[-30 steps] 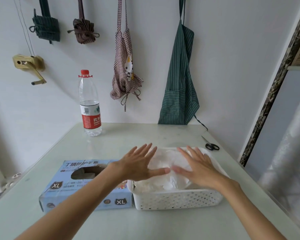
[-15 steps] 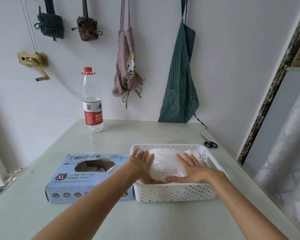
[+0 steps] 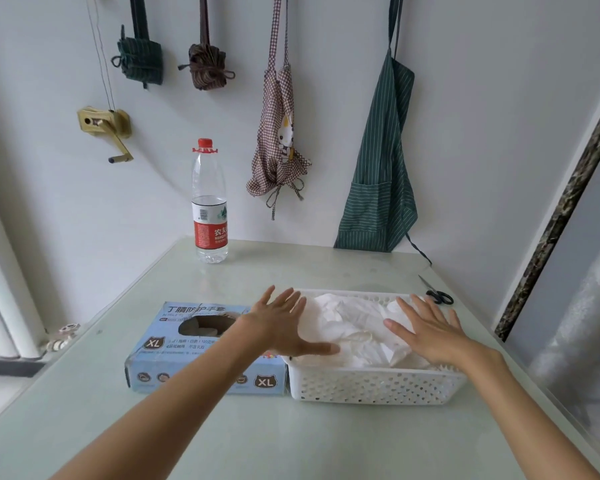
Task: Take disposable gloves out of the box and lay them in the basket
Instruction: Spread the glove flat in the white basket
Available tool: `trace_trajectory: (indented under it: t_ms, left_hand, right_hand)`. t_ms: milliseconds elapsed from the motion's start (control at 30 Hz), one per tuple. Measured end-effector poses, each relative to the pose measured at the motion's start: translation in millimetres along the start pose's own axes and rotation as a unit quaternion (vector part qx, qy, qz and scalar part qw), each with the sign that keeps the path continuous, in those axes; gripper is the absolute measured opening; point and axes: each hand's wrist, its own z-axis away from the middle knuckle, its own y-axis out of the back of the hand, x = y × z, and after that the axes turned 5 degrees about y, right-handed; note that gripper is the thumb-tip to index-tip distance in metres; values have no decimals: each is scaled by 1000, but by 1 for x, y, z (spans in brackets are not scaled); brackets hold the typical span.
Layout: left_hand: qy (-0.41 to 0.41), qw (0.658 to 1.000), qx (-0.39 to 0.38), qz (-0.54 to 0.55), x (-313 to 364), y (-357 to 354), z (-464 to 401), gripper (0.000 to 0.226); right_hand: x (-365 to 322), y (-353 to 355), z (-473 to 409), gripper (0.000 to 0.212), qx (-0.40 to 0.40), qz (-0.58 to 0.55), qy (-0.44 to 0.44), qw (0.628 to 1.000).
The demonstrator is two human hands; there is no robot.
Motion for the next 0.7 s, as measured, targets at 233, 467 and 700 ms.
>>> trace_trajectory:
  t_ms: [233,467,700]
  left_hand:
    - [133,979,97,123,-127,-29,28,59]
    - [169,934,151,277,-176,-84,43,56]
    - [192,945,152,216,-170,-88,42,56]
  right_hand:
    - [-98,8,3,68,85,-25,157,984]
    - [-191,-1,-27,34,125,-40,315,940]
    - [-219,14,-56,12,75,93,344,931]
